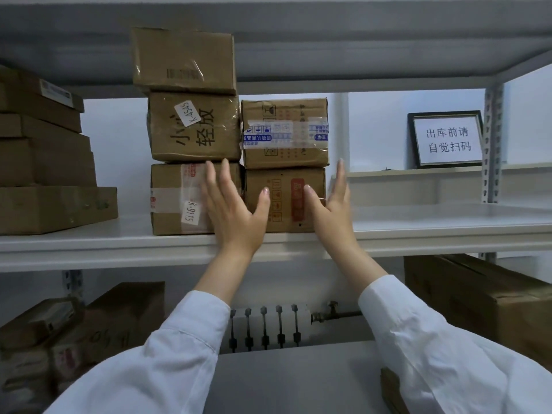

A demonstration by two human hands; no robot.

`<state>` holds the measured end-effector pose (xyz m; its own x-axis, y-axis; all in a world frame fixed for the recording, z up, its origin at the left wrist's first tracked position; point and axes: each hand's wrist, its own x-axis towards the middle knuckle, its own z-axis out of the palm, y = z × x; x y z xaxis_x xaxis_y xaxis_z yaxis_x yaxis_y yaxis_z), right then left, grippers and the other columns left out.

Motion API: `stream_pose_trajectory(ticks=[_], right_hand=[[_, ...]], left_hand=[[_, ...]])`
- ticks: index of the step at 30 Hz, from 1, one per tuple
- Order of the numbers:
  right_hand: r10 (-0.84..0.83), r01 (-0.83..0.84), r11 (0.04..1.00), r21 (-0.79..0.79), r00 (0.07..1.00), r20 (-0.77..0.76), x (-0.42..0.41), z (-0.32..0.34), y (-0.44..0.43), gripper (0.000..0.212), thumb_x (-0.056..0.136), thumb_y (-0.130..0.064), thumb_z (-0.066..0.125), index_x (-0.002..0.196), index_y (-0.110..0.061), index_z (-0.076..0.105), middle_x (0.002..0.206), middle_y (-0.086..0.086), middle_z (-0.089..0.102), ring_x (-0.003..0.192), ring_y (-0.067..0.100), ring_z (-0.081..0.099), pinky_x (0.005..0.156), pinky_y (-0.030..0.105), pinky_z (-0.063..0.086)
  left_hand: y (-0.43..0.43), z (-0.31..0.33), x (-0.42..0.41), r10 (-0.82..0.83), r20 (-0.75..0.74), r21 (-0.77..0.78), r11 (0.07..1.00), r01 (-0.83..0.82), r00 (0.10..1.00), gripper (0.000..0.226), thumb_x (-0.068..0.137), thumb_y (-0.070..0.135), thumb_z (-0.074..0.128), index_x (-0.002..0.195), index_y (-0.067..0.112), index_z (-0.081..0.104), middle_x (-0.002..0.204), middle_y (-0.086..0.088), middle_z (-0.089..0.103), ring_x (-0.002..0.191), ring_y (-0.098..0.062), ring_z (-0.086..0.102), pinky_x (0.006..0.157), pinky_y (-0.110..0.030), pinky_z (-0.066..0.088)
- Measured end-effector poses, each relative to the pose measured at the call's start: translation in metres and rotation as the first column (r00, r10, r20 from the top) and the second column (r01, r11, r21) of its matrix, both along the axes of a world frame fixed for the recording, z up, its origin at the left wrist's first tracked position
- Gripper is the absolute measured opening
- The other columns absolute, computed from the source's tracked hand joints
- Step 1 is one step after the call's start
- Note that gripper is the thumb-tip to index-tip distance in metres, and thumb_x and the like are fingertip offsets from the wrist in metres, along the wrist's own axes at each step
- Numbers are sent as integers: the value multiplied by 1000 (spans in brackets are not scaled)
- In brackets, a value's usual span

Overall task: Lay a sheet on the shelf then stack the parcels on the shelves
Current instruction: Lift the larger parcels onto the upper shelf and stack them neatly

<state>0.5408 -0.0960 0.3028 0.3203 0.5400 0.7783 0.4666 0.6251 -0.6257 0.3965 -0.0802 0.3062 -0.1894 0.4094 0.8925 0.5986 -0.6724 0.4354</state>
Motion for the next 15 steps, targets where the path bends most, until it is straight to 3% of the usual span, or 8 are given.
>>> stream_pose_trajectory(ticks=[3, 6, 10, 15], right_hand=[[39, -37, 999, -27, 998, 44, -3, 15, 3, 75, 94, -32, 53, 152, -27, 7, 154, 0, 28, 141, 16, 27, 117, 36, 25], [20, -17, 998, -53, 998, 57, -7, 16, 6, 80, 92, -29, 56, 153, -26, 5, 152, 3, 31, 139, 18, 31, 114, 37, 30], [26, -22, 996, -83, 998, 50, -7, 15, 4, 81, 92, -23, 56, 152, -26, 0, 150, 4, 34, 137, 17, 33, 100, 20, 31], [12, -13, 996, -91, 1000, -13, -8, 4, -9, 82, 92, -25, 57, 152, -29, 1, 158, -1, 18, 141, 15, 24, 104, 21, 22]], left_hand=[[-9, 8, 14, -183, -12, 38, 982, 183, 983, 63, 89, 28, 50, 144, 6, 31, 152, -11, 27, 140, -22, 26, 114, -28, 21], [-12, 11, 21, -238, 91, -73, 967, 245, 967, 63, 91, 23, 54, 146, 7, 27, 154, -10, 18, 141, -21, 21, 113, -28, 19], [-16, 10, 24, -255, 149, -238, 929, 285, 955, 70, 91, 29, 54, 150, 18, 17, 155, -9, 12, 143, -25, 10, 115, -34, 13], [-16, 6, 26, -175, 153, -241, 948, 209, 973, 73, 88, 36, 55, 149, 18, 20, 154, -10, 17, 140, -27, 13, 113, -38, 15]])
